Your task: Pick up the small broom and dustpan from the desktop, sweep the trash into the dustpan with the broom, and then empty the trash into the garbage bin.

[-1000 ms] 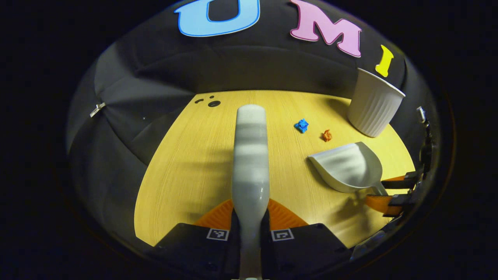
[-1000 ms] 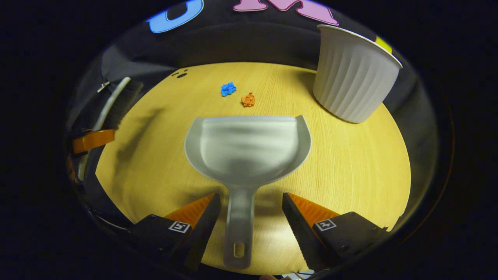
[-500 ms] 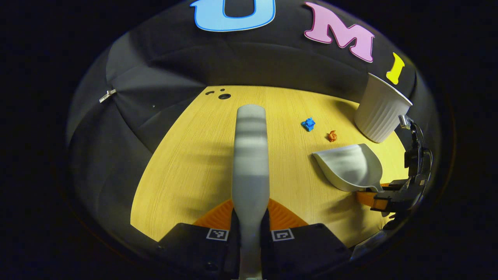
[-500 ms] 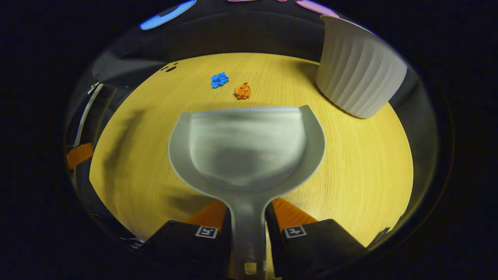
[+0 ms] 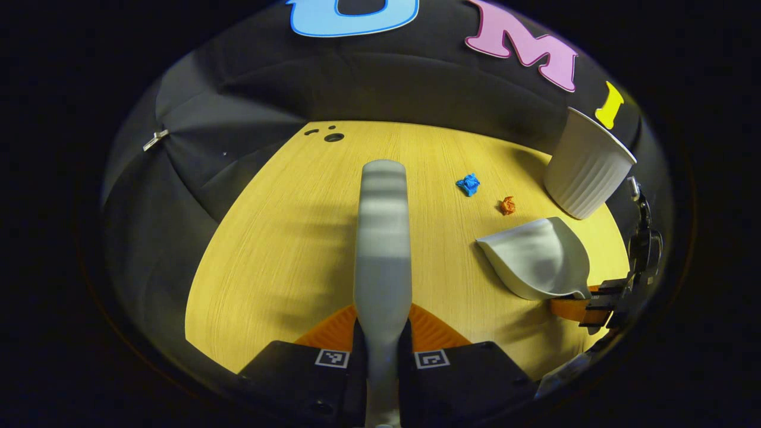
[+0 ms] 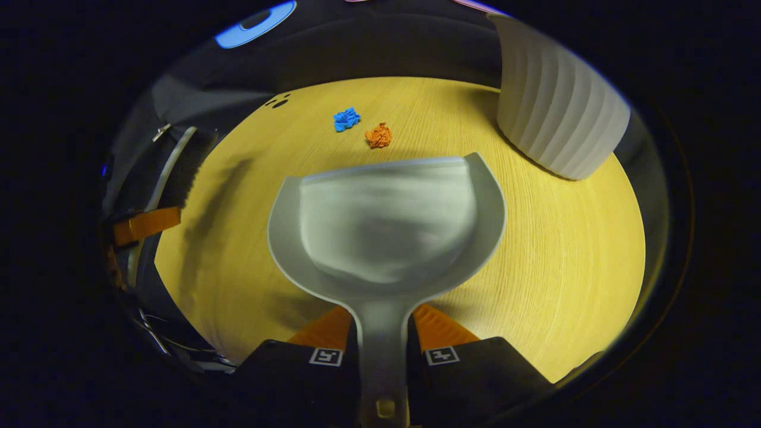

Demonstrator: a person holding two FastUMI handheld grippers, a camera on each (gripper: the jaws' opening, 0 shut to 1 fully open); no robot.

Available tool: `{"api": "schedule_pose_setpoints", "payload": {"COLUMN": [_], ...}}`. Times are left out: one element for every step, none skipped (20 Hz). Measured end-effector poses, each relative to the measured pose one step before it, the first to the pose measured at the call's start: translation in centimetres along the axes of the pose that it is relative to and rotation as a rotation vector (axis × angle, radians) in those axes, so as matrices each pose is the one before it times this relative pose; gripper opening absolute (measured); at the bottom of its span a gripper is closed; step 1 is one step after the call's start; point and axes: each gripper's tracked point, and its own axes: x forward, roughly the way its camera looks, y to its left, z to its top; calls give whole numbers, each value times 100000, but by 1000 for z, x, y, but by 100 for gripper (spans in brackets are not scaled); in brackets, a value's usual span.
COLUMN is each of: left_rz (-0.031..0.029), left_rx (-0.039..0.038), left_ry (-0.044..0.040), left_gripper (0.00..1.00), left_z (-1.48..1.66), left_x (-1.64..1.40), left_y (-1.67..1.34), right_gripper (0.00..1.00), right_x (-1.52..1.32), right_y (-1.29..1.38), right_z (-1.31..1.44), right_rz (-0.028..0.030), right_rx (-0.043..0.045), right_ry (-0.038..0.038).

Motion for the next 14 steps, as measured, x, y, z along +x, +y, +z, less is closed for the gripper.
{"api": "schedule_pose_setpoints", "payload": {"left_rz": [-202, -263, -121, -429, -540, -227, -393, -221, -443, -739, -822, -1075, -725, -186], "left_rx": [1723, 2244, 2413, 2142, 1692, 1924, 2352, 2797, 2838, 2629, 2659, 2852, 2830, 3433], "left_ry": [762, 513, 301, -15, 645, 540, 7, 139, -180, 423, 719, 1091, 970, 933], "left_gripper": [25, 24, 25, 24, 25, 25, 25, 25, 25, 25, 25, 25, 25, 25], "left_z": [413, 603, 627, 884, 768, 904, 970, 1024, 982, 1020, 851, 905, 713, 838], "left_x": [521, 638, 686, 699, 747, 740, 899, 941, 1037, 1055, 1099, 1134, 1167, 1086], "left_y": [-23, -131, -71, -138, -199, -71, -121, -132, -156, -260, -239, -284, -226, -196], "right_gripper": [31, 35, 31, 35, 31, 35, 35, 39, 35, 31, 35, 35, 35, 35], "right_x": [-291, -31, -256, -245, -194, -206, -242, -157, -233, -262, -198, -131, -62, -24], "right_y": [-282, -350, -507, -709, -805, -743, -661, -595, -525, -467, -377, -391, -233, -125], "right_z": [471, 189, 295, 255, 174, 0, 42, -74, -49, -60, -34, -137, -95, -315], "right_rz": [555, 530, 58, -619, -793, -650, -269, 56, 264, 115, -63, -39, 253, 350], "right_rx": [-1996, -1038, -1040, -961, -1230, -1088, -894, -1142, -1295, -1507, -2002, -2167, -1916, -1586], "right_ry": [-696, 456, 177, -262, -144, -161, -135, 96, 36, -177, -217, -33, 267, 524]}}
